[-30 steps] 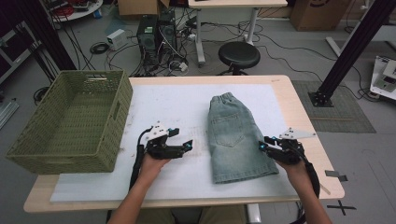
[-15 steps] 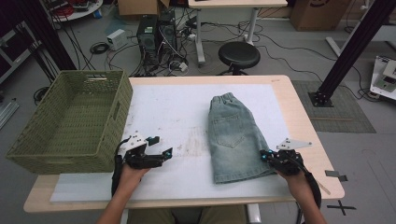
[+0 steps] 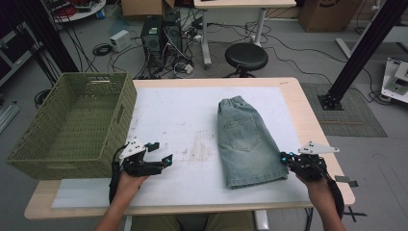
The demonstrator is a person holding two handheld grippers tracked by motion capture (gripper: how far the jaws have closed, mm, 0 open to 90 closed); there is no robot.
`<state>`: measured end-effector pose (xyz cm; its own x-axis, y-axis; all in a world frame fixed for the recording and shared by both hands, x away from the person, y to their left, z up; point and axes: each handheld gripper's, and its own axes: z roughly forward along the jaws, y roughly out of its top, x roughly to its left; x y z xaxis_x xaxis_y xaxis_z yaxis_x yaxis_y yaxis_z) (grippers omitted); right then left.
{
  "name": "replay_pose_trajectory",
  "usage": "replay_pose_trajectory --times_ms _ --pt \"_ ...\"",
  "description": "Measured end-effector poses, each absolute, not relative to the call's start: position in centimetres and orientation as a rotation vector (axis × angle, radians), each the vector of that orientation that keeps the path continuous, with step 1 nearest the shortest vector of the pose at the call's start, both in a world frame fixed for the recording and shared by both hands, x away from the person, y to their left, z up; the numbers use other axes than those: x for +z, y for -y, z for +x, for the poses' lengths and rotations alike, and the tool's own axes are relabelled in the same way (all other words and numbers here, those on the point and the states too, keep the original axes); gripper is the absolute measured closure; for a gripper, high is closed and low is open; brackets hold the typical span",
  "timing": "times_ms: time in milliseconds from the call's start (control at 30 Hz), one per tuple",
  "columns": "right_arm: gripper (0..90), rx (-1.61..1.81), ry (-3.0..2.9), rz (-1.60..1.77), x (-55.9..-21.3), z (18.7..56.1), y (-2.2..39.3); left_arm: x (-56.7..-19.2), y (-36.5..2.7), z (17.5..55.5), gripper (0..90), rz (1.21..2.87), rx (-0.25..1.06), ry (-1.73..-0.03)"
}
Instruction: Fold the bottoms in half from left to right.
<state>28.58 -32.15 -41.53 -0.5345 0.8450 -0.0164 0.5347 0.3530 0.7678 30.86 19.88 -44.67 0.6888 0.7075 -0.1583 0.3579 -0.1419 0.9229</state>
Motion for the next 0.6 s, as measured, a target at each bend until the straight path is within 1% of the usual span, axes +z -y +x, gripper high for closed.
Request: replay_pose_trajectory --times_ms 233,333,367,400,433,467,500,600 --pt "88.6 0.89 -2.252 1.219 -44.1 28.9 32.0 -44.7 -19.8 30.8 22.6 1.751 0.375 -0.851" --pt "88.2 0.911 -2.242 1.233 -44.3 28.8 32.1 -44.7 -19.9 30.7 22.6 1.749 0.372 -0.853" --pt "86.8 0.913 -2.243 1.227 -44.4 28.8 32.1 -44.8 -20.0 30.7 22.6 1.748 0.371 -0.857" --pt "82.0 0.912 -2.243 1.23 -44.4 28.8 32.1 -44.8 -20.0 30.7 22.6 1.747 0.369 -0.858" --pt "74.5 0.906 -2.235 1.236 -44.3 28.7 32.1 -44.8 -20.0 30.7 22.5 1.748 0.37 -0.858" --pt "70.5 0.918 -2.222 1.243 -44.2 28.7 32.3 -44.8 -19.9 30.7 22.6 1.749 0.37 -0.859" --pt "68.9 0.944 -2.205 1.24 -44.0 28.6 32.5 -44.8 -19.9 30.7 22.6 1.747 0.369 -0.859" --pt "69.2 1.013 -2.151 1.203 -43.1 28.1 32.8 -44.8 -19.8 30.7 22.5 1.749 0.366 -0.855"
